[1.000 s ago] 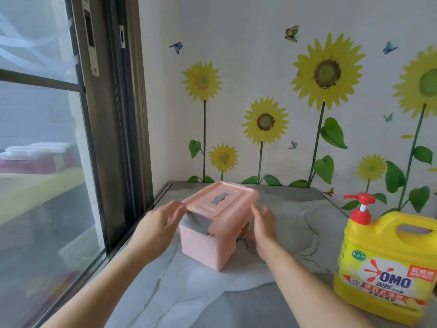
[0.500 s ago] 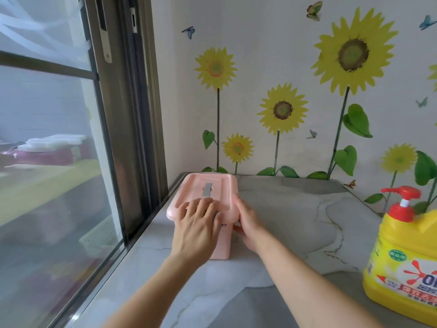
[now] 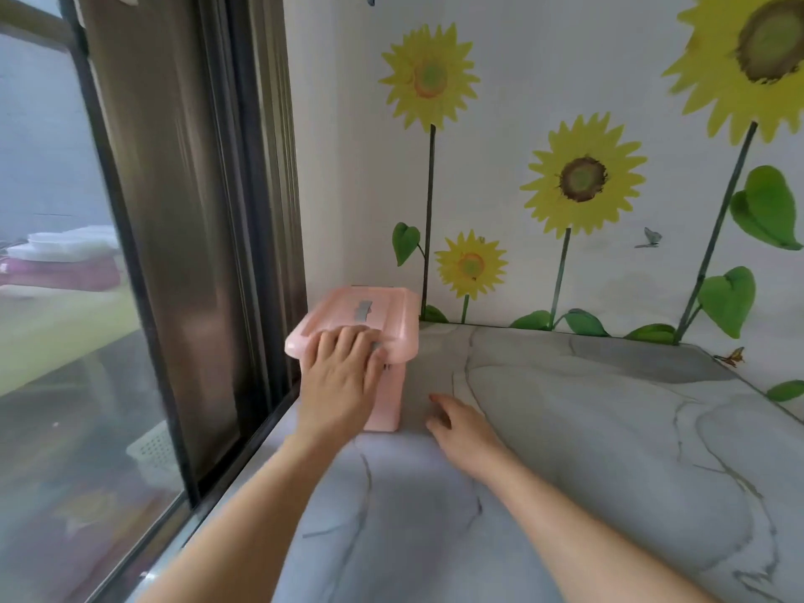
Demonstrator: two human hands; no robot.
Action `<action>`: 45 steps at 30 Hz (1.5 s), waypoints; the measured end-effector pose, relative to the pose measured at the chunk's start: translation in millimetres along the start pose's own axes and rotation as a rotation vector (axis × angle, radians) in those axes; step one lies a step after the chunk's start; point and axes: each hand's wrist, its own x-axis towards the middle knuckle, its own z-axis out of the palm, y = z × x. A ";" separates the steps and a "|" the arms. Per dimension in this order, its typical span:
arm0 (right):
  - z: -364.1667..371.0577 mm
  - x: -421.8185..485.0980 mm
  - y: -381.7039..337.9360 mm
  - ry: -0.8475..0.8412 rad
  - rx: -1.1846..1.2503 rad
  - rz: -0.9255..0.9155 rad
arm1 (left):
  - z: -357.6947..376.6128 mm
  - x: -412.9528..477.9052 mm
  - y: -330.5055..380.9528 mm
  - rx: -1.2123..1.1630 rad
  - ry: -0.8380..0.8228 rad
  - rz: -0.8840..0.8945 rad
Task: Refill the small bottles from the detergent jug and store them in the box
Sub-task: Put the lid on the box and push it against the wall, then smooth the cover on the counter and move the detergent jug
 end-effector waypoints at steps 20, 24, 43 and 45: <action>-0.5 89.9 22.5 -0.167 -0.271 -0.040 | 96.5 137.2 -55.9 0.078 -0.446 -0.128; -17.9 51.1 1.5 -0.269 -0.228 0.082 | 57.0 111.0 1.0 -0.368 -0.373 -0.284; -141.2 -290.2 -23.3 0.190 -0.221 0.123 | -160.0 -56.1 193.2 -0.422 -0.751 0.056; -155.6 -315.5 -7.5 0.244 -0.229 0.133 | -165.0 -63.0 219.2 -0.454 -0.773 0.097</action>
